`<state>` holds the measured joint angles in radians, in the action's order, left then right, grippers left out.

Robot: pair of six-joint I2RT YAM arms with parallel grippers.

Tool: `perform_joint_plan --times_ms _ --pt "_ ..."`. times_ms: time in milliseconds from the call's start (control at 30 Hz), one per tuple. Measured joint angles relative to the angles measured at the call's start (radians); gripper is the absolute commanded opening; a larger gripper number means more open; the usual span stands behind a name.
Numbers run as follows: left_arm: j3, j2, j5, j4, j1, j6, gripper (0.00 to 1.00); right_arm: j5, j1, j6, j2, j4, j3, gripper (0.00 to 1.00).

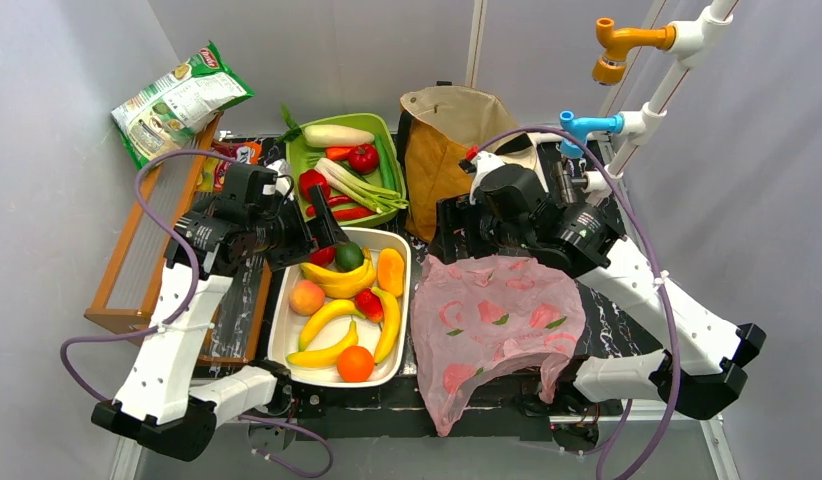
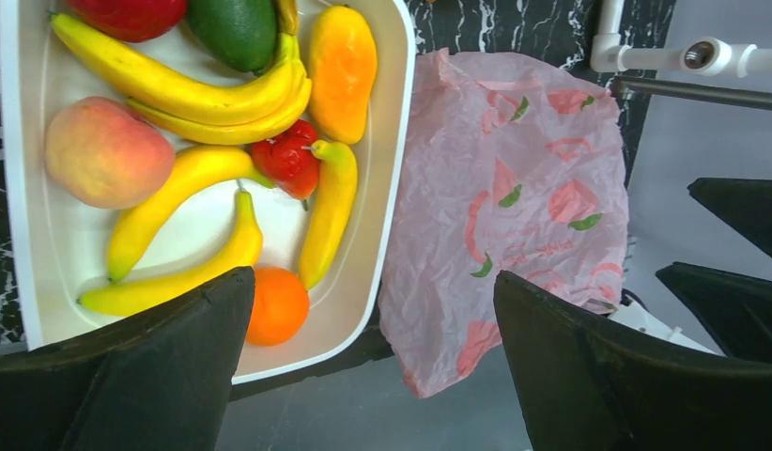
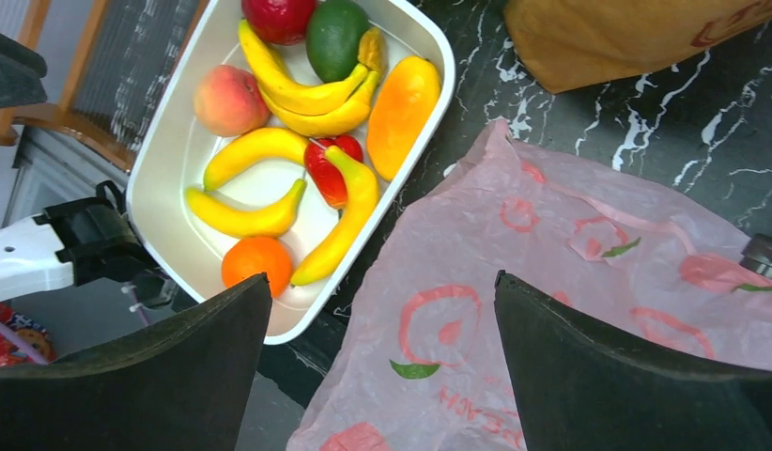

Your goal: Place the food into the grocery bag and tie it

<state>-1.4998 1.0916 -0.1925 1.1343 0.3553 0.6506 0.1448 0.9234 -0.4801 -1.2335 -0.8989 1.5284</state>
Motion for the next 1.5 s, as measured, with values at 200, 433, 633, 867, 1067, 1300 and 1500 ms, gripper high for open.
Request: perform_joint_plan --times_ms 200,433,633,867,1067,1300,1500 --pt "0.000 -0.005 0.048 0.034 0.017 -0.060 0.99 -0.029 0.000 -0.011 -0.008 0.011 -0.001 0.93" --pt "-0.054 0.049 0.114 0.071 0.137 -0.144 0.99 -0.051 0.000 0.024 0.009 -0.091 -0.036 0.92" --pt "-0.074 0.114 0.148 0.071 0.235 -0.209 0.99 -0.069 0.000 0.013 0.167 -0.212 -0.167 0.91" --pt "-0.074 0.163 0.184 0.071 0.310 -0.233 1.00 -0.160 0.000 -0.077 0.310 -0.325 -0.296 0.85" --pt "-0.074 0.182 0.202 0.071 0.351 -0.234 1.00 -0.231 0.000 -0.143 0.399 -0.336 -0.425 0.84" --pt "-0.074 0.213 0.212 0.071 0.398 -0.240 1.00 -0.214 0.016 -0.088 0.449 -0.373 -0.482 0.84" --pt "-0.074 0.214 0.227 0.072 0.422 -0.242 1.00 -0.131 0.163 0.018 0.435 -0.374 -0.474 0.85"
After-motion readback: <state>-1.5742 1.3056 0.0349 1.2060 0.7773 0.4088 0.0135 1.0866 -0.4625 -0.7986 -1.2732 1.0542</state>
